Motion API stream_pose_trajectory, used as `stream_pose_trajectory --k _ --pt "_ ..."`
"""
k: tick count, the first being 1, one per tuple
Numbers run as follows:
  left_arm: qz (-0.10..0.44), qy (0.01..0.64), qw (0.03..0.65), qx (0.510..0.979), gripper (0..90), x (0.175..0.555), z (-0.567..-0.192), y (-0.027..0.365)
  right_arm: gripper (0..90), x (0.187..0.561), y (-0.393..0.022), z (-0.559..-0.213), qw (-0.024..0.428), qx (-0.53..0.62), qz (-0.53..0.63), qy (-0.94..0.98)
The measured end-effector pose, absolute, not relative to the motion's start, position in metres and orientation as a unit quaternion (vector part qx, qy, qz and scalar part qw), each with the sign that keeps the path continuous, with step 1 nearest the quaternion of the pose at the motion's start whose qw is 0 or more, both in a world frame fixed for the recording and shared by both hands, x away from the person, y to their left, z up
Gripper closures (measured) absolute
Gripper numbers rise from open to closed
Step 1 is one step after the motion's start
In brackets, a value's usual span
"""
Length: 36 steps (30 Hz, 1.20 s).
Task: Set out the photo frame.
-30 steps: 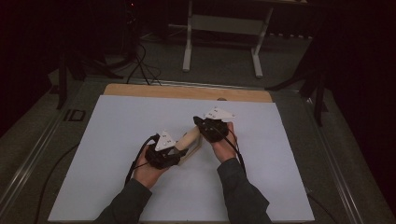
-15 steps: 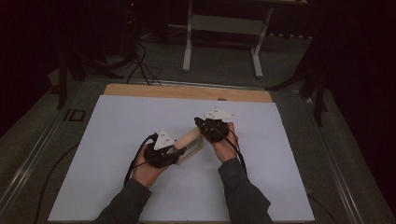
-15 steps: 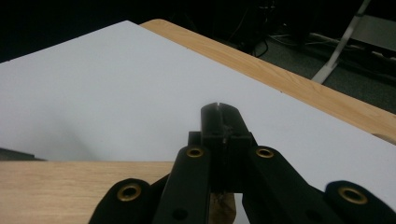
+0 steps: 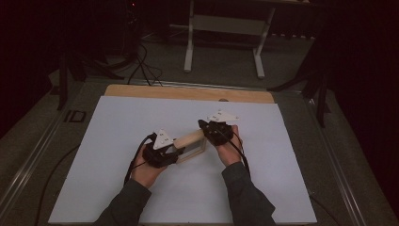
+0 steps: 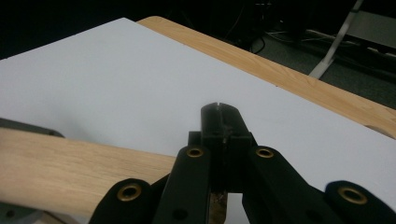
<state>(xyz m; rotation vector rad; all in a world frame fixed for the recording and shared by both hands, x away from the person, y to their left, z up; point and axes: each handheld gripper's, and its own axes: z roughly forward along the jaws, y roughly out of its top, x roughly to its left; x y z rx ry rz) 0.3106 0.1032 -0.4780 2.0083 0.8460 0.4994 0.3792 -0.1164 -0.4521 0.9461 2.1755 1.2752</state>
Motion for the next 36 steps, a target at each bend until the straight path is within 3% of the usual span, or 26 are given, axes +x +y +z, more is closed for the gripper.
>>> stream_pose_trajectory --k 27,36 --pt "0.200 0.367 0.430 0.800 53.7 0.317 -0.478 0.108 90.0 0.369 -0.122 -0.449 0.228 0.340 0.449 0.795" --pt "0.202 0.366 0.427 0.802 53.0 0.317 -0.478 0.107 60.2 0.368 -0.131 -0.447 0.192 0.324 0.482 0.791"
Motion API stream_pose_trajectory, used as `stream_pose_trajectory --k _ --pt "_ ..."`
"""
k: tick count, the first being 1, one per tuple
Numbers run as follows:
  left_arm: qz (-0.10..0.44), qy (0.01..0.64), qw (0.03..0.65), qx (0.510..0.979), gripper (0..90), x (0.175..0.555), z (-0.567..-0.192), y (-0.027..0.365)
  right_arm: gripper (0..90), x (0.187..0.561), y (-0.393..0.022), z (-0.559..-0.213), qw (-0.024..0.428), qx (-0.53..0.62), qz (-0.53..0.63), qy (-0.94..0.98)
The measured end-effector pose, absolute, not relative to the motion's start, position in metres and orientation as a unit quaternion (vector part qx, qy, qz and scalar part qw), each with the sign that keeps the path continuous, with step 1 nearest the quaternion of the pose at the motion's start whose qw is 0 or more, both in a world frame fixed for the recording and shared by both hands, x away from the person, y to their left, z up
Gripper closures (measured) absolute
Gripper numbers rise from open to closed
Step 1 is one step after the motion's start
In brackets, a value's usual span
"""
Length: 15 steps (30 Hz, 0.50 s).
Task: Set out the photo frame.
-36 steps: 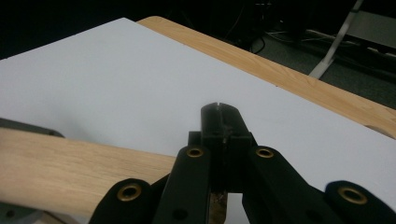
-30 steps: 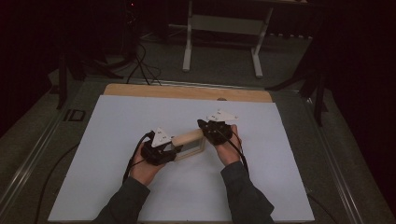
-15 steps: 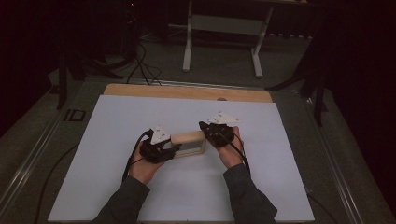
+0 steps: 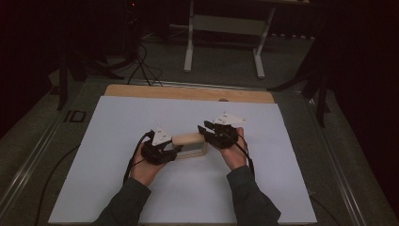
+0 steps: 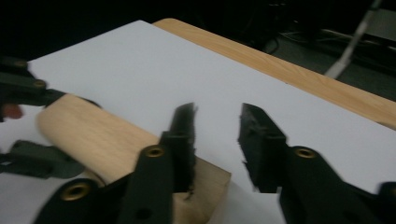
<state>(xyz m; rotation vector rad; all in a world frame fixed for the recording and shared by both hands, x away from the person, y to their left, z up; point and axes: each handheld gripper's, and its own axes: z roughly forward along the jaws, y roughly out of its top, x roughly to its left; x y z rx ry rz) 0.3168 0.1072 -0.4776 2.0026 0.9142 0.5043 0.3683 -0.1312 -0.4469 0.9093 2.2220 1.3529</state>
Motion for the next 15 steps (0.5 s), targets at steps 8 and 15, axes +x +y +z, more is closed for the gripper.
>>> stream_pose_trajectory --k 8,15 --pt "0.201 0.367 0.428 0.801 53.0 0.317 -0.478 0.107 49.0 0.361 -0.136 -0.445 0.171 0.293 0.501 0.796" --pt "0.199 0.369 0.430 0.799 53.1 0.317 -0.478 0.107 38.0 0.358 -0.145 -0.450 0.158 0.289 0.507 0.797"
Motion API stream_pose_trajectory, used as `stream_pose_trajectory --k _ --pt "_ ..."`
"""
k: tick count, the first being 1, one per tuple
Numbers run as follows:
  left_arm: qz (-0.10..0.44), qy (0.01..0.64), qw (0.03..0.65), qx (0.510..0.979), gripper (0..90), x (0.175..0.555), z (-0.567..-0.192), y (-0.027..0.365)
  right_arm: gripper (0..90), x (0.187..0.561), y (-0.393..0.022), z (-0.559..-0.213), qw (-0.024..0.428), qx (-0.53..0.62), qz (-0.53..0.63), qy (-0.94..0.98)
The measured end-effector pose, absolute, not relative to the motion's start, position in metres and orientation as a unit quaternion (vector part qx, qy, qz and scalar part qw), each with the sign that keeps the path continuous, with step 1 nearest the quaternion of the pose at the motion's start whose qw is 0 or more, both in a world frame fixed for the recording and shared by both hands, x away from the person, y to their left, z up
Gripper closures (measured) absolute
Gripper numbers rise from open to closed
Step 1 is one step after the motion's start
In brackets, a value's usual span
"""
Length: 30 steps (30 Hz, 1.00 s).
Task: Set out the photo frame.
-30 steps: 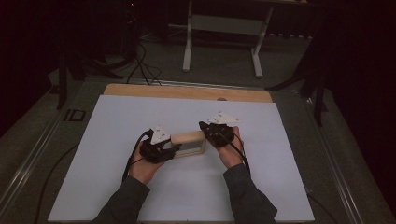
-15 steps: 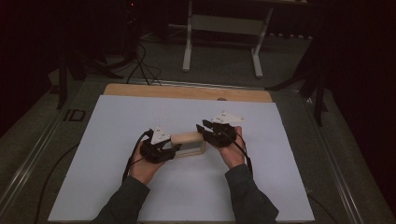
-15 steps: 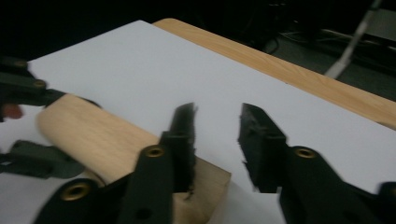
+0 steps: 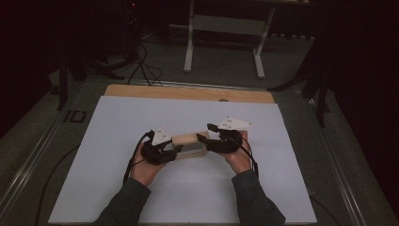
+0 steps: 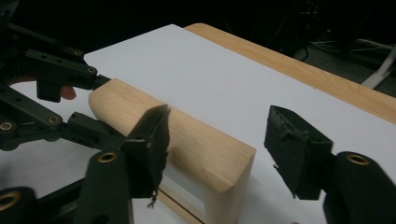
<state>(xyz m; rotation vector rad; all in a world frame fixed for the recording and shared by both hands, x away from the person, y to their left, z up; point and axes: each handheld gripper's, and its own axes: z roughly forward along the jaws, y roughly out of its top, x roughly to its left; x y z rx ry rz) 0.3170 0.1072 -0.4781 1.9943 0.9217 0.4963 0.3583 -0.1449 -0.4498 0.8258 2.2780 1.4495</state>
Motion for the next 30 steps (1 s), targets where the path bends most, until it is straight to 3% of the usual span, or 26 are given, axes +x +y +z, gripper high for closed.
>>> stream_pose_trajectory --k 6,30 --pt "0.200 0.370 0.430 0.799 53.2 0.317 -0.478 0.107 31.4 0.360 -0.147 -0.456 0.142 0.285 0.501 0.805" --pt "0.202 0.364 0.426 0.803 54.9 0.318 -0.478 0.108 25.4 0.367 -0.133 -0.479 0.130 0.255 0.468 0.836"
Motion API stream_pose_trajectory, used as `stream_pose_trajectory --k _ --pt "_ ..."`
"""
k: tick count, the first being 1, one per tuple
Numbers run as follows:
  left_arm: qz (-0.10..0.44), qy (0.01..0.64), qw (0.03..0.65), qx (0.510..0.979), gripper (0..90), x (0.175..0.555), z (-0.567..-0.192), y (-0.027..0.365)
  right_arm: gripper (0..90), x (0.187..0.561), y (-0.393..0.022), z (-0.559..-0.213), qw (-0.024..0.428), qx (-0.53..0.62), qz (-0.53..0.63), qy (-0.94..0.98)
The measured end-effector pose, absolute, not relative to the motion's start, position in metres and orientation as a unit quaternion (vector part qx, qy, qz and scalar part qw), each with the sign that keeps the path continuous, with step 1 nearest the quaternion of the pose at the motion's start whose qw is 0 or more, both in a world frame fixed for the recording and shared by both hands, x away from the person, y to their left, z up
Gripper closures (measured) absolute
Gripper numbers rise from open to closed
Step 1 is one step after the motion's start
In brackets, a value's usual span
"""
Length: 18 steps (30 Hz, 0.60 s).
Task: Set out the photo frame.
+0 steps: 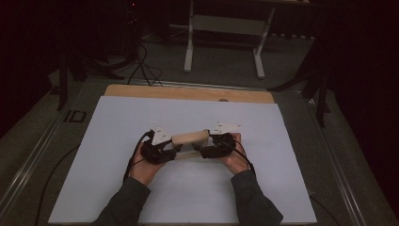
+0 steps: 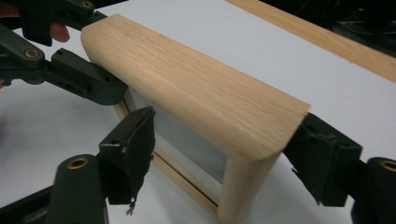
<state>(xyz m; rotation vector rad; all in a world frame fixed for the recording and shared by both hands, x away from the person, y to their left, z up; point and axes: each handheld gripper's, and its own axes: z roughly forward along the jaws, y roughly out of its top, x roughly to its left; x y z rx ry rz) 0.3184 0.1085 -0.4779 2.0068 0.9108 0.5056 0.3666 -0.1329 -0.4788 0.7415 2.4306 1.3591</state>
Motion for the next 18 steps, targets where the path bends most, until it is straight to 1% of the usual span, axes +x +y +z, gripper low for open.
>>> stream_pose_trajectory --k 4,18 --pt "0.201 0.364 0.426 0.803 54.8 0.3188 -0.4778 0.1087 25.1 0.3667 -0.1294 -0.4814 0.132 0.255 0.464 0.838" --pt "0.200 0.363 0.424 0.805 51.9 0.3210 -0.4766 0.1067 35.9 0.3609 -0.1352 -0.4808 0.145 0.258 0.465 0.835"
